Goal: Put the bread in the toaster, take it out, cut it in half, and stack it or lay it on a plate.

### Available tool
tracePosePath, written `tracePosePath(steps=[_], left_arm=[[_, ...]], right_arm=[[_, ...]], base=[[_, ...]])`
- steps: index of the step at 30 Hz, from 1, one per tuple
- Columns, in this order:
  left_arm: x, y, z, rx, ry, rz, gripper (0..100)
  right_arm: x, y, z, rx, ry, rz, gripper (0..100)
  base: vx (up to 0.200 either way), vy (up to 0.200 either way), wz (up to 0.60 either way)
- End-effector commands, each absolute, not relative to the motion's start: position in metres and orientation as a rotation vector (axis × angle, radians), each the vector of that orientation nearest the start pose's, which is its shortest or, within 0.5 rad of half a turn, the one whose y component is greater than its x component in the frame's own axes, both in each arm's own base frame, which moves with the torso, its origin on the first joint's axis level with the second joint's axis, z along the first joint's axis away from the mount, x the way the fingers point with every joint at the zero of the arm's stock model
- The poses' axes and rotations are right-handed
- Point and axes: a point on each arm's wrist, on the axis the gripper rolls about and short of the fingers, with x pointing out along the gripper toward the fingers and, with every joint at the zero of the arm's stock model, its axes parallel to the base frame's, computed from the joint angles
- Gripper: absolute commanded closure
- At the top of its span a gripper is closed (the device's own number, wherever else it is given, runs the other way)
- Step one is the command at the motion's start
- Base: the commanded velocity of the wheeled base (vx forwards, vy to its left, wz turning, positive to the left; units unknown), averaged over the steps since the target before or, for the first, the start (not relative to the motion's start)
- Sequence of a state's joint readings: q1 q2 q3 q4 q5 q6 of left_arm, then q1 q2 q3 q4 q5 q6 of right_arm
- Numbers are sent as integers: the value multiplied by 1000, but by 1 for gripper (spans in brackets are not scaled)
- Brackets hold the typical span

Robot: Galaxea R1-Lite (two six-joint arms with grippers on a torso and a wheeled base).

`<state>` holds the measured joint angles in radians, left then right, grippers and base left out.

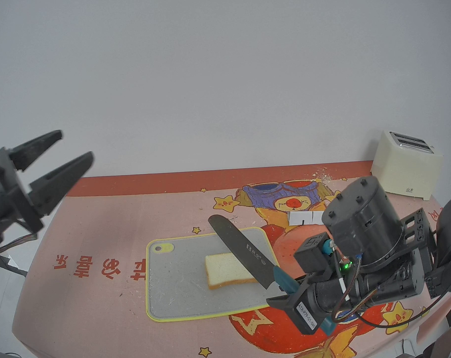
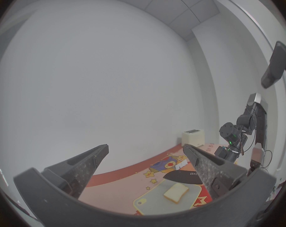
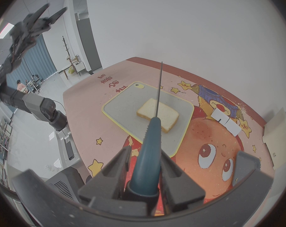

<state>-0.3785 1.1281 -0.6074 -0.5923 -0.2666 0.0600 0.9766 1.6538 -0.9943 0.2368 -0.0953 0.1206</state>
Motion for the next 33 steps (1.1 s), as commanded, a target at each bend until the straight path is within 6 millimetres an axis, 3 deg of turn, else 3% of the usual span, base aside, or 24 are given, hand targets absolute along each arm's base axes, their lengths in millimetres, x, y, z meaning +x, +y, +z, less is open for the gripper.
tracePosePath(steps=[1,8,17,33], left_arm=[[203,-114,210,73,78,-771,100],[219,-132,177,52,104,-807,100],[217,-140,162,59,153,-836,100],[245,-173,135,65,159,-885,100]], right_arm=[[156,231,162,-387,867,763,100],[158,233,157,-399,881,757,100],[160,243,148,-421,898,757,100],[169,249,138,-397,891,688,100]], base=[[0,0,0],[0,0,0],[0,0,0],[0,0,0]])
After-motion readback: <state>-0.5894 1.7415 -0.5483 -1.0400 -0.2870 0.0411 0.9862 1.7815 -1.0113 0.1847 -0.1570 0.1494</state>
